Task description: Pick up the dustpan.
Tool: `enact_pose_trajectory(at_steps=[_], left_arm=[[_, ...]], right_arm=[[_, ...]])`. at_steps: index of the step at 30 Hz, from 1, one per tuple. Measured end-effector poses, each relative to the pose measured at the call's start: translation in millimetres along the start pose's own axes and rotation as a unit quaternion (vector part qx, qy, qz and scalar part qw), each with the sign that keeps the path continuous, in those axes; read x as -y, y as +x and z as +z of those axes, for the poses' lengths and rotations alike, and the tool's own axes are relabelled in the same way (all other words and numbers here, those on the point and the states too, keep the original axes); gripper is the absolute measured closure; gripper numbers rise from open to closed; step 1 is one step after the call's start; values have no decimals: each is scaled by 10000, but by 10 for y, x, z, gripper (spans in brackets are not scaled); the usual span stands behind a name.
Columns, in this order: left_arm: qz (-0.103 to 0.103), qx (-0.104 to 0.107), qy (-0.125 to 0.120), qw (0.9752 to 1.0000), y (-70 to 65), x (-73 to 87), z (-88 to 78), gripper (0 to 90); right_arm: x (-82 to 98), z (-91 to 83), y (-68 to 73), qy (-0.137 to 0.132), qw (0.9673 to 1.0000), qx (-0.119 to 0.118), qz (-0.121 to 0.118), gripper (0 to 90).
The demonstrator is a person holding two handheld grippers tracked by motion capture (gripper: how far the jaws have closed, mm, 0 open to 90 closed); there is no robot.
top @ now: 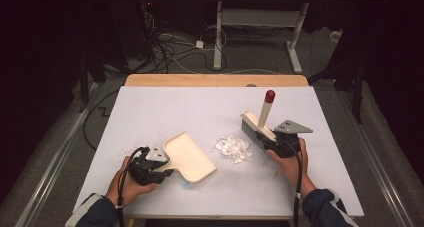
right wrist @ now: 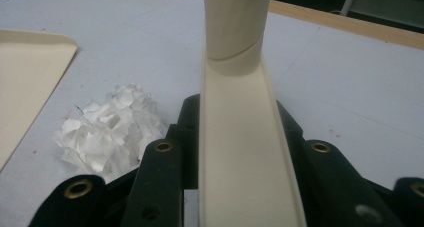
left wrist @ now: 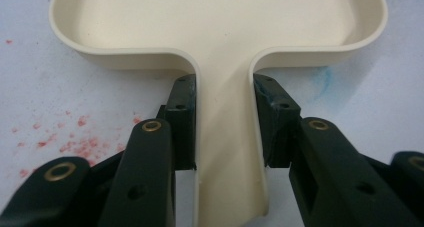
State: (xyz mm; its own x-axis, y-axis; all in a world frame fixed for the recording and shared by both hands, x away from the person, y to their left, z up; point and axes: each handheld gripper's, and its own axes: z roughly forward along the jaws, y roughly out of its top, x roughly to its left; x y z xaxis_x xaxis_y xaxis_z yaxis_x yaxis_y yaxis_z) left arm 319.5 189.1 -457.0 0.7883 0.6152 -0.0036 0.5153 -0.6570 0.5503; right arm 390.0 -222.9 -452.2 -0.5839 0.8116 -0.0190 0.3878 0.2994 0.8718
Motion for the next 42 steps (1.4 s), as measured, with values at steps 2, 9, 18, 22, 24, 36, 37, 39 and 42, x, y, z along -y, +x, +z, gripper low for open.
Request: enact_pose_trajectory(at_steps=[2, 9, 18, 22, 24, 36, 37, 39, 42], left_arm=[[14, 4, 12, 10000, -9, -11, 8, 636], [132, 76, 40, 9999, -73, -86, 65, 636], [180, 225, 103, 9995, -128, -204, 149, 637], [216, 252, 121, 9994, -181, -262, 208, 637], [223, 257, 118, 9994, -206, -291, 234, 636], [250, 273, 183, 9991, -363, -508, 409, 637], [236, 285, 176, 9992, -375, -528, 422, 636], [238, 287, 176, 9991, -402, -569, 447, 636], [204, 287, 165, 9992, -419, -618, 475, 636]], right_arm=[[2, 5, 6, -16, 10000, 4, 26, 677], [16, 73, 130, -179, 9996, 130, 186, 676], [43, 149, 331, -343, 9983, 130, 444, 670], [50, 172, 364, -421, 9972, 165, 599, 670], [53, 180, 385, -461, 9963, 137, 717, 670], [50, 255, 663, -559, 9956, -328, 683, 669], [51, 249, 681, -579, 9952, -424, 660, 670], [53, 234, 735, -581, 9942, -569, 699, 672], [48, 223, 843, -521, 9953, -577, 583, 669]])
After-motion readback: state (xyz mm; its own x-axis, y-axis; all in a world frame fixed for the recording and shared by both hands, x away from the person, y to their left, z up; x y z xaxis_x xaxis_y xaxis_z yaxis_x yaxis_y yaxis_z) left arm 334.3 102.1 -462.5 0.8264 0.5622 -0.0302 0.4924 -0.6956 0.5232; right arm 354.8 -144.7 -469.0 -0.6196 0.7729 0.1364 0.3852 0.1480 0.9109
